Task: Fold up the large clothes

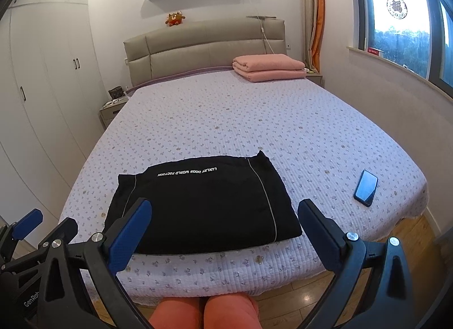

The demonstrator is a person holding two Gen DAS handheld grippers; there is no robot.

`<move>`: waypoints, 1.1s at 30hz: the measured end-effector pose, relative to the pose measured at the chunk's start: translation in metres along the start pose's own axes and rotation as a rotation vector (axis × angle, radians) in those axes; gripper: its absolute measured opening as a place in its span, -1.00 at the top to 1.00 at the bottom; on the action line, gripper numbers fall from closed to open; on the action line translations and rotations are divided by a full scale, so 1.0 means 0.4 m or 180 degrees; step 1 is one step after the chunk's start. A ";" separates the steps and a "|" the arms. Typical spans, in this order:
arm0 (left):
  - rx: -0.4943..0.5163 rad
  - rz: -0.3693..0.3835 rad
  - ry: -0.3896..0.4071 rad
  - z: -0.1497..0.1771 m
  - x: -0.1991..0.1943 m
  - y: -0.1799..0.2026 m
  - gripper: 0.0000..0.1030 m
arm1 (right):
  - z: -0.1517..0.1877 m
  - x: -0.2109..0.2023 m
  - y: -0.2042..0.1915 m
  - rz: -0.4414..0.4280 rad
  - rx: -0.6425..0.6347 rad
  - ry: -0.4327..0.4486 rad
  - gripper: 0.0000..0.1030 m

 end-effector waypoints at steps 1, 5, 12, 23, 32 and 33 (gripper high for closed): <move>-0.0002 -0.0002 0.0007 -0.001 -0.003 -0.001 -0.55 | -0.001 -0.002 -0.001 -0.0014 0.0001 -0.0003 -1.00; -0.0016 -0.0012 0.0031 -0.004 -0.010 -0.002 -0.55 | -0.006 -0.009 -0.006 -0.0008 -0.0019 0.0006 -1.00; -0.0021 -0.0119 0.0149 -0.009 -0.018 -0.006 -0.55 | -0.015 -0.017 -0.009 0.0005 -0.0039 0.0027 -1.00; -0.0140 -0.0085 0.0113 -0.015 -0.012 -0.027 -0.55 | -0.012 -0.017 -0.018 -0.0010 -0.0047 0.0008 -1.00; -0.0130 0.0004 0.0136 -0.012 -0.019 -0.026 -0.55 | -0.013 -0.013 -0.018 -0.0033 -0.0058 -0.0018 -1.00; -0.0125 0.0013 0.0152 -0.011 -0.022 -0.026 -0.55 | -0.012 -0.012 -0.017 -0.0037 -0.0053 -0.0021 -1.00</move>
Point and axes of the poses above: each gripper's, at about its wrist camera, not at the fingertips, and x roughly the way its jaws point, y to its right, z to its underside, the point moved 2 cm from there along x, roughly the way its jaws point, and after that the axes turned 14 degrees about -x, right-handed, at the moved point
